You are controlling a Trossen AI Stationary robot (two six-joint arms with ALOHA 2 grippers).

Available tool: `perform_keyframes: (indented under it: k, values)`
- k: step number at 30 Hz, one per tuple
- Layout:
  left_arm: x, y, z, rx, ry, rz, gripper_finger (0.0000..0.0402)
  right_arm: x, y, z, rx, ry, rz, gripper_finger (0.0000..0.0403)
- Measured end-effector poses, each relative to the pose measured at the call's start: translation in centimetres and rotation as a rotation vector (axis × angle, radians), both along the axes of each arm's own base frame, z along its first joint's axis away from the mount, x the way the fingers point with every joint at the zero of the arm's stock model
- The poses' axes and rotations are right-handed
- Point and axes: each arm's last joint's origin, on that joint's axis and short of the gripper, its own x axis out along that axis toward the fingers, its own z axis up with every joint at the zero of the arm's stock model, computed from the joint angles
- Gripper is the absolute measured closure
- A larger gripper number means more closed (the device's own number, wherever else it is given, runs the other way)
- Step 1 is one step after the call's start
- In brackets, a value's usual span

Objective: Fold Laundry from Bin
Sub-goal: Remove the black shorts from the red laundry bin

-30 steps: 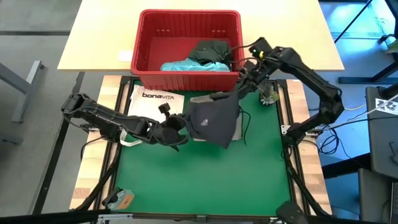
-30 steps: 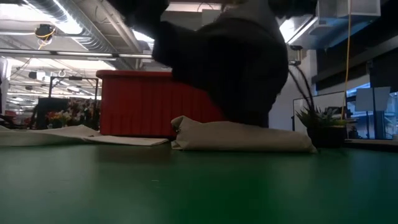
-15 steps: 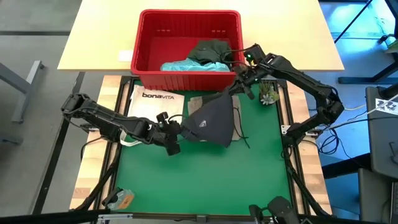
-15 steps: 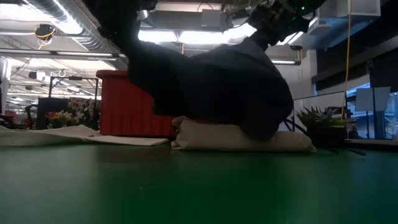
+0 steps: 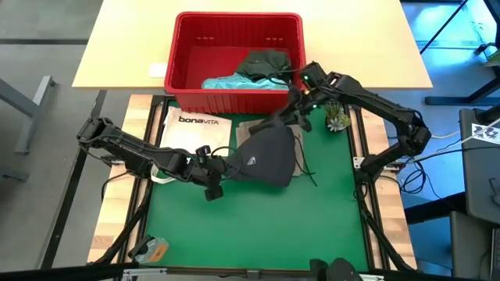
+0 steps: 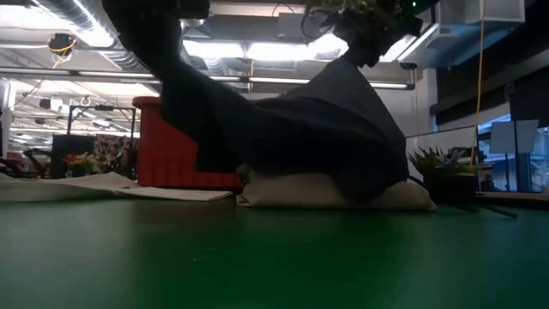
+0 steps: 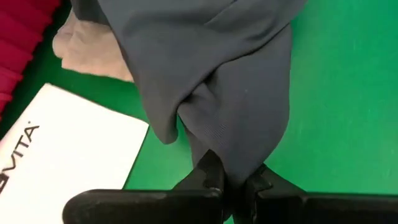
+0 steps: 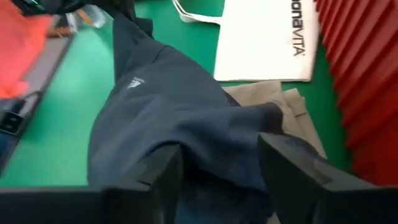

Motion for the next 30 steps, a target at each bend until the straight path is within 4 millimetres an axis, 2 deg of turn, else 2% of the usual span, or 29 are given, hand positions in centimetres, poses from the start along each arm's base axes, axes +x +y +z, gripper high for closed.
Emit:
perform_keyframes:
  k: [6,11,15,18,22,25,28,30]
  values:
    - [-0.2,0.1,-0.1,-0.002,0.018,0.020,0.0401,-0.2,1.4,4.0,-0.083,0.034,0.023,0.0160]
    - [-0.2,0.1,-0.1,-0.001,0.018,0.019,0.0401,-1.8,2.8,7.9,-0.069,0.091,-0.004,0.0158]
    - [-0.2,0.1,-0.1,0.000,0.018,0.020,0.0401,-3.3,4.1,9.8,-0.006,0.130,-0.095,0.0158]
    - [-0.2,0.1,-0.1,0.000,0.018,0.020,0.0401,-4.3,5.9,10.7,0.017,0.121,-0.133,0.0158]
    - [-0.2,0.1,-0.1,0.001,0.017,0.020,0.0401,-5.4,9.0,11.2,-0.014,0.142,-0.216,0.0158]
    - [-0.2,0.1,-0.1,0.001,0.016,0.020,0.0401,-6.0,11.2,10.8,-0.030,0.159,-0.341,0.0158]
    - [-0.2,0.1,-0.1,0.006,0.020,0.011,0.0401,-6.2,13.4,9.2,0.001,0.175,-0.492,0.0158]
    - [-0.2,0.1,-0.1,0.015,0.025,-0.004,0.0401,-6.1,15.1,7.2,0.025,0.190,-0.553,0.0158]
